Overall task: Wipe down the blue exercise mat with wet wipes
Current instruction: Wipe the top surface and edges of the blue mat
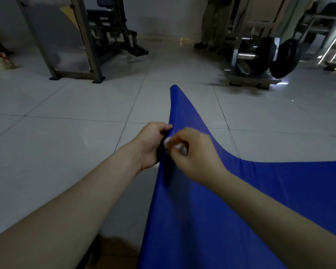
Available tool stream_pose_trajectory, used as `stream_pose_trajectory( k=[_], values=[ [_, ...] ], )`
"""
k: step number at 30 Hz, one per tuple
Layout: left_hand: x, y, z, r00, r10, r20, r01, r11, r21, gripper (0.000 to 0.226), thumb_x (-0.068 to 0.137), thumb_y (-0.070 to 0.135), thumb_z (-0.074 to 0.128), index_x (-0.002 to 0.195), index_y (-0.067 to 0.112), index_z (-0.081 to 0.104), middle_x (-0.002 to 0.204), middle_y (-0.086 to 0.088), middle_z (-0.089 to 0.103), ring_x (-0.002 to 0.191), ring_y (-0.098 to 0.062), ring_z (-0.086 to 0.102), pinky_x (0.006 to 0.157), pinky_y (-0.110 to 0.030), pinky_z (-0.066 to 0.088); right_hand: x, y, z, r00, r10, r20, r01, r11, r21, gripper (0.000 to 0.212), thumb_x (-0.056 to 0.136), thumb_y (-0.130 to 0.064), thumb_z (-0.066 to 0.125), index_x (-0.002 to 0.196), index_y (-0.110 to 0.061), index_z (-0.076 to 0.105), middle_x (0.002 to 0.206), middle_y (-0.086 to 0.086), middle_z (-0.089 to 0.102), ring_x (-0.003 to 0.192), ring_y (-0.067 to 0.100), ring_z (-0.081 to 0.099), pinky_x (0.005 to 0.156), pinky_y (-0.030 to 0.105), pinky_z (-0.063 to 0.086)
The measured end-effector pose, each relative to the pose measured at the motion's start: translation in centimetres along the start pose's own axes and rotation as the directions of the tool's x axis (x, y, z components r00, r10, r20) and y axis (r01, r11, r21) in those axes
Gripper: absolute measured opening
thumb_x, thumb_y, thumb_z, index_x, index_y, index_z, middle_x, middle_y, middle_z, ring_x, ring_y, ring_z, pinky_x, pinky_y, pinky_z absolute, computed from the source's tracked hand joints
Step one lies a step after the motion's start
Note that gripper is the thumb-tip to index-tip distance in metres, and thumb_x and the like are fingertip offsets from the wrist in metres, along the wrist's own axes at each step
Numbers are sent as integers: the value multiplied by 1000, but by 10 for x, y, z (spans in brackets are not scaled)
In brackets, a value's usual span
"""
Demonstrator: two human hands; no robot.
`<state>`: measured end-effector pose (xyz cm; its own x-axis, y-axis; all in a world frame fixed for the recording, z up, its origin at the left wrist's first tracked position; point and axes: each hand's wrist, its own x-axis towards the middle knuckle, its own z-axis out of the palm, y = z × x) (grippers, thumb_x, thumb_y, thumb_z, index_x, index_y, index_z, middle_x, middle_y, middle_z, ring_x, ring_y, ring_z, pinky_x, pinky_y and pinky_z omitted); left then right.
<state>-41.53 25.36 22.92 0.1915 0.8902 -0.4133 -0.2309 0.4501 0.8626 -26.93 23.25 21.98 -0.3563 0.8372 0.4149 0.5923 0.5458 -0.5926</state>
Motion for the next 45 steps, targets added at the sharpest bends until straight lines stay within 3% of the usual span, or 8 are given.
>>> stream_pose_trajectory(
  k=[5,12,15,20,25,34,41,45],
  values=[
    [-1,-2,0,996,4,-84,-5,1000,-6,36,104,29,46,122,5,67,115,-15,74,105,-30,71,101,-46,54,-29,-29,8,920,-277,277,287,958,7,7,84,-14,67,91,-15,71,91,-7,58,74,11,56,63,33,54],
    [1,-2,4,997,-19,-74,35,975,219,48,104,53,46,110,13,73,108,-11,72,97,-25,66,88,-40,57,6,11,-5,998,4,-66,-12,993,-115,10,94,-21,67,103,-23,71,91,-9,53,75,8,53,64,19,44],
    [0,-3,4,993,-27,-111,58,957,285,49,103,56,44,101,15,71,87,-4,72,81,-23,67,74,-37,57,-4,1,2,1000,-11,10,12,997,-73,12,89,-12,66,97,-19,73,89,-8,58,77,9,56,65,22,46],
    [3,-3,0,985,-32,-168,53,991,121,43,104,44,51,114,7,69,101,-9,78,96,-25,75,87,-38,60,-26,-22,9,945,-196,263,186,981,63,7,84,-15,64,90,-17,68,94,-7,61,80,11,60,69,33,55],
    [0,-2,3,994,38,-105,-15,978,210,13,92,21,55,87,13,64,81,-6,63,71,-20,58,65,-31,47,-1,-1,-4,998,-27,53,30,998,-59,13,92,-16,65,101,-24,69,94,-12,54,81,8,54,68,22,44],
    [5,-4,2,972,80,-220,-35,979,200,29,102,30,58,113,6,69,97,-10,78,94,-30,75,88,-45,61,-35,-31,8,899,-210,383,193,978,84,12,85,-16,64,95,-19,70,97,-6,59,83,11,59,72,31,55],
    [0,-3,9,972,204,-117,-98,804,587,36,106,41,42,95,17,67,87,-1,74,76,-19,68,64,-31,49,-4,11,-3,998,38,53,-35,998,-54,18,90,-13,66,103,-25,69,91,-7,58,81,10,56,73,31,53],
    [5,-1,7,952,253,-176,-130,848,513,34,106,37,46,94,13,68,84,-5,74,73,-23,70,69,-37,58,-23,-9,8,986,-50,158,44,998,45,11,87,-14,67,95,-20,71,89,-7,60,80,9,58,71,27,51]
  ],
)
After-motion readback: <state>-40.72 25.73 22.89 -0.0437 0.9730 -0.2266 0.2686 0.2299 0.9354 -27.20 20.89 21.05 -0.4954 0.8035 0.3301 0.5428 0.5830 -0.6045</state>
